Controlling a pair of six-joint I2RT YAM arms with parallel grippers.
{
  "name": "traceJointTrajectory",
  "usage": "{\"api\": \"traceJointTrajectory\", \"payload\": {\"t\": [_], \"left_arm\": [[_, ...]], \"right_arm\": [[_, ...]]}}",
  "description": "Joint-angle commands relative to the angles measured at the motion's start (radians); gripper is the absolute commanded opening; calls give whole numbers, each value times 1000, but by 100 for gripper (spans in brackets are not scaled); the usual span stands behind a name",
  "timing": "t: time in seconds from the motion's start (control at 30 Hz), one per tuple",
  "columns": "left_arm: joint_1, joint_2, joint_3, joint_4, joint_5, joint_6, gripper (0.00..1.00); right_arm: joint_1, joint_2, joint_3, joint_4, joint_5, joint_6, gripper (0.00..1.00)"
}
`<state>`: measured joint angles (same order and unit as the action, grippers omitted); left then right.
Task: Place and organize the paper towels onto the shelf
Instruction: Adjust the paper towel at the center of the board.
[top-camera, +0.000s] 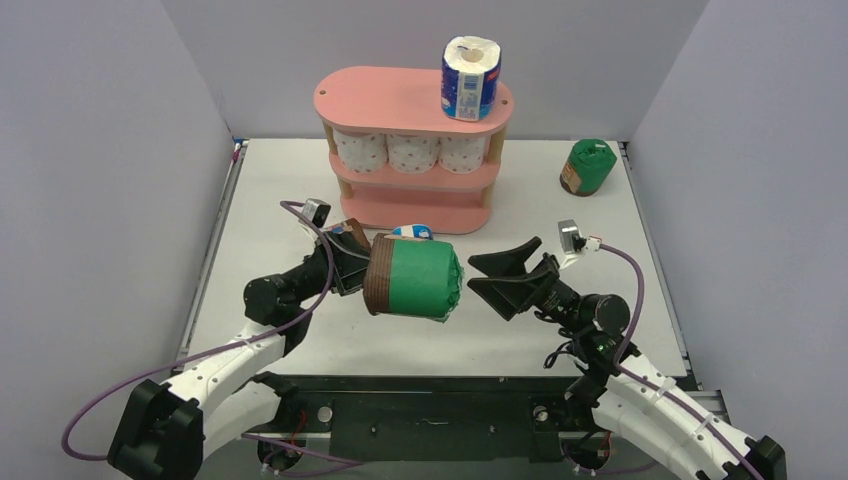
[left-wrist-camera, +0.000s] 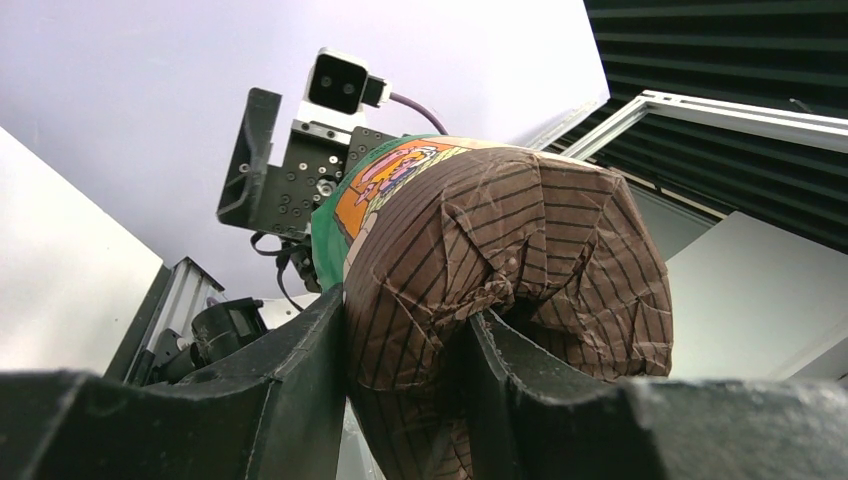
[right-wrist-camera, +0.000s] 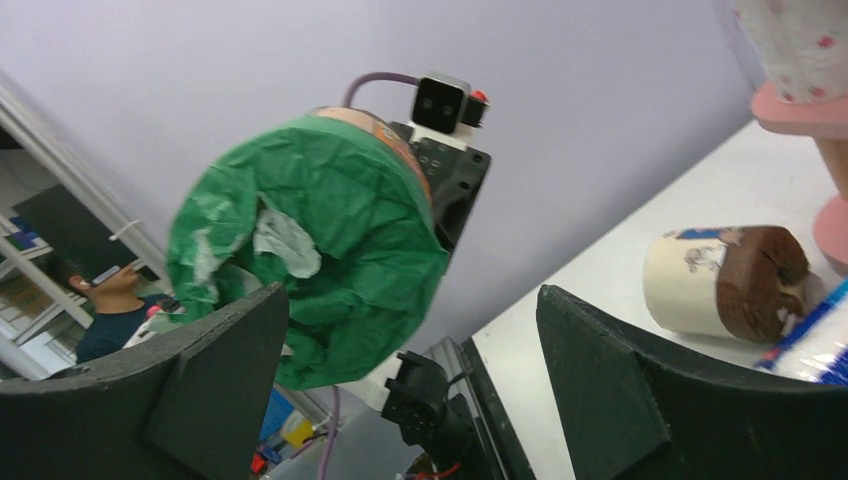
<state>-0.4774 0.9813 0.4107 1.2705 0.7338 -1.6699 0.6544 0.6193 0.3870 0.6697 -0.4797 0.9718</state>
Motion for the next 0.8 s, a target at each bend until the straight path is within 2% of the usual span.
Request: {"api": "traceJointTrajectory", "payload": {"t": [0.0,0.27,0.43,0.63,0.77], "left_arm": [[-14,-3,55,99,-4,3,34],[-25,-5,53,83,-17,23,34],[-34,-3,54,80,-23,29,34],[-39,-8,53,73,-23,39,34],[-41,-13,57,65,-20,42,33]], "right_arm": [[39,-6,22,178,-47,40,89],[135,27,90,20,-24,-88,89],[142,41,99,-14,1,-115,86],[143,45,90,22,-6,-112,85],[141,20,111,-60,0,-154,85]]}}
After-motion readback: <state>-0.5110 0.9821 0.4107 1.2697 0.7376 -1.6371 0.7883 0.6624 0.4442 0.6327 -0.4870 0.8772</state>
